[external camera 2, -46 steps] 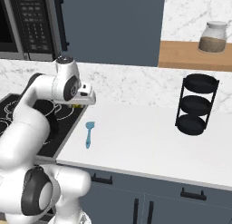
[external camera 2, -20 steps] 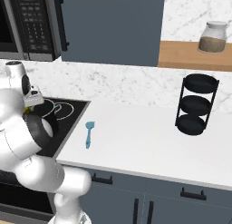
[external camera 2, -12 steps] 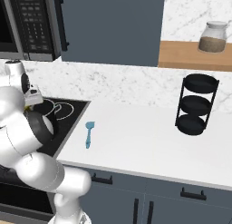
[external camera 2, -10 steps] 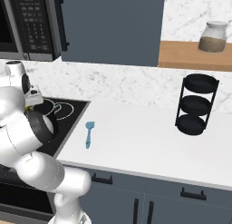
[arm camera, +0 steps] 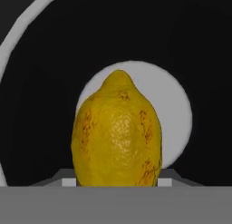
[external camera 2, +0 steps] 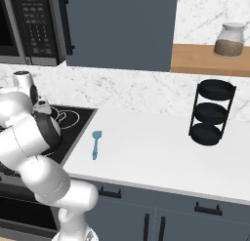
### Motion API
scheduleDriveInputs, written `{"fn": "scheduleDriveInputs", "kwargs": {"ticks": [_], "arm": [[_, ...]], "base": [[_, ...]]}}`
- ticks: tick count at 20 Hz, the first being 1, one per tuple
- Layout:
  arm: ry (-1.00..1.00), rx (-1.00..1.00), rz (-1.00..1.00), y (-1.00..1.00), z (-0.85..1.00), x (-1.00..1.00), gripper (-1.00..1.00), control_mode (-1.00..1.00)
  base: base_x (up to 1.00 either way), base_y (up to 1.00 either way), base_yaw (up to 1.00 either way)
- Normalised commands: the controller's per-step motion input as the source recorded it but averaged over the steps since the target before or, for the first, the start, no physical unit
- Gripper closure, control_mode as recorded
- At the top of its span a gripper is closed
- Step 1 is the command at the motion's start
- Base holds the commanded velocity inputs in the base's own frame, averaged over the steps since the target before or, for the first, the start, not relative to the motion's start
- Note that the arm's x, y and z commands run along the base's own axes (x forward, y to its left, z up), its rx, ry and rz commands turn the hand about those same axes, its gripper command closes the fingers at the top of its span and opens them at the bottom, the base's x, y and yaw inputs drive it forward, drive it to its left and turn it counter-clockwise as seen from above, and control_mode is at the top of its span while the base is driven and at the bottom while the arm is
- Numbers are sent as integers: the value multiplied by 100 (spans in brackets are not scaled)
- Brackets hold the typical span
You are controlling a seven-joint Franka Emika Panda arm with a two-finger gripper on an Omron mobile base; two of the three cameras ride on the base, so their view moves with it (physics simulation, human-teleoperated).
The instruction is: Put the potato and lemon in the pot. Retrieve the spatula and lightly stir the vegetables in the pot.
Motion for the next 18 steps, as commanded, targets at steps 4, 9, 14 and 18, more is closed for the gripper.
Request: {"fn": "scheduleDriveInputs", "kwargs": {"ticks": [4, 9, 14, 18], "arm": [[0, 0, 0, 10, -15, 24, 100, -100], [0, 0, 0, 0, -23, 23, 100, -100], [0, 0, 0, 0, -20, 25, 100, -100], [0, 0, 0, 11, -16, 17, 100, -100]], "base": [[0, 0, 0], [0, 0, 0], [0, 0, 0], [0, 0, 0]]}}
